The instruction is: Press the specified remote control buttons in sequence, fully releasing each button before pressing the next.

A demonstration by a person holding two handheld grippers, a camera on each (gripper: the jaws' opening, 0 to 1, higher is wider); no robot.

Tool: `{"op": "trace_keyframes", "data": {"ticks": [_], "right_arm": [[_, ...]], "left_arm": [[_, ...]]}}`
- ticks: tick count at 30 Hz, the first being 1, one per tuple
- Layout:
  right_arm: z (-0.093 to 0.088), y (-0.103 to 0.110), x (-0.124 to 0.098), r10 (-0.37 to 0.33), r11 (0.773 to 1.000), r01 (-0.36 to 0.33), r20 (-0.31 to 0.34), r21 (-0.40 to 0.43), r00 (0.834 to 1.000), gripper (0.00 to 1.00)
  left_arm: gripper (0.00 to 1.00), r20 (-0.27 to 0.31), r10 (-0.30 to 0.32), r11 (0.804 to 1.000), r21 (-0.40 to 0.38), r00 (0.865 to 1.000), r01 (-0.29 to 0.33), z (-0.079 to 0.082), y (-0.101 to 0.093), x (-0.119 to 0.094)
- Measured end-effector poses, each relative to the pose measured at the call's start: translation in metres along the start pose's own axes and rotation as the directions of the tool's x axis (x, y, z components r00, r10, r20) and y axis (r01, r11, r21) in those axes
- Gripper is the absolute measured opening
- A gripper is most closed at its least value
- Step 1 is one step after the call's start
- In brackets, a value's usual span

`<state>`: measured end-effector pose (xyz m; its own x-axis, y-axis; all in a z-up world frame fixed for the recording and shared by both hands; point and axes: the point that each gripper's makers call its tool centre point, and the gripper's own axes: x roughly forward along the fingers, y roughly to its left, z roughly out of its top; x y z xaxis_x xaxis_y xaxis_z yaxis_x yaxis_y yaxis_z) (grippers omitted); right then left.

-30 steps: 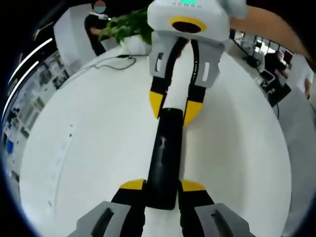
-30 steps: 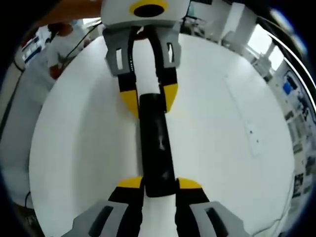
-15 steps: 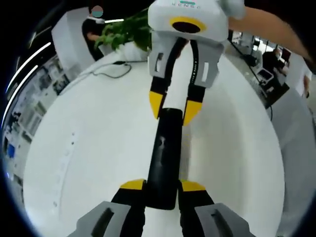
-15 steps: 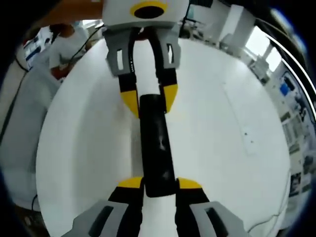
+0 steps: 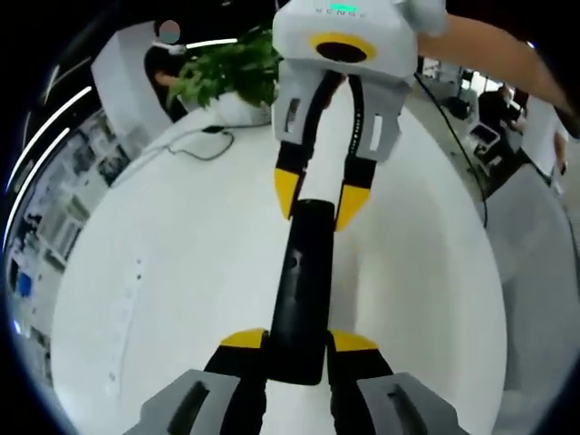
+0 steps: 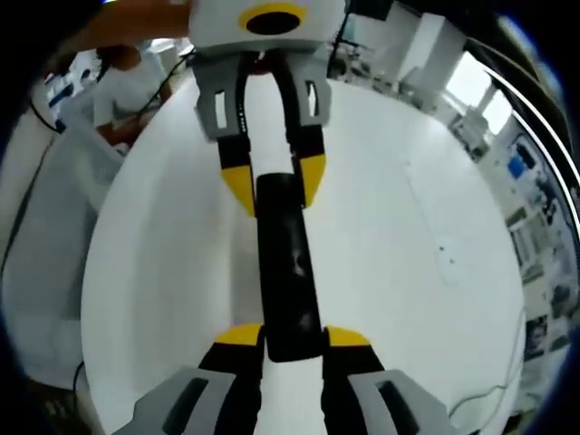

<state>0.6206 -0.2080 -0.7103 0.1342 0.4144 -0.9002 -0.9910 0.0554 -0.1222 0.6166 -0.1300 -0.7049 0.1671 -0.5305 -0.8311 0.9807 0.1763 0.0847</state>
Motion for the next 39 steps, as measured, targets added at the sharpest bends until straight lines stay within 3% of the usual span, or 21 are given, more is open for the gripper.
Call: {"op": "trace_keyframes", "data": {"ticks": [13, 29, 39], "right_arm": [[0.003, 0.032, -0.018, -0.011, 1.000, 0.011, 0.008, 0.008, 1.000, 0.21], [0.000, 0.068, -0.025, -0.004, 1.000, 0.004, 0.012, 0.020, 1.000, 0.21], [0.000, 0.107, -0.025, 0.008, 1.000, -0.008, 0.018, 0.024, 1.000, 0.21]], "left_arm": [[0.24, 0.006, 0.007, 1.000, 0.013, 1.000, -0.008, 0.006, -0.031, -0.017], [0.24, 0.013, -0.002, 1.000, 0.011, 1.000, 0.002, 0.001, -0.074, -0.026], [0.24, 0.016, -0.017, 1.000, 0.009, 1.000, 0.017, -0.004, -0.107, -0.027]]}}
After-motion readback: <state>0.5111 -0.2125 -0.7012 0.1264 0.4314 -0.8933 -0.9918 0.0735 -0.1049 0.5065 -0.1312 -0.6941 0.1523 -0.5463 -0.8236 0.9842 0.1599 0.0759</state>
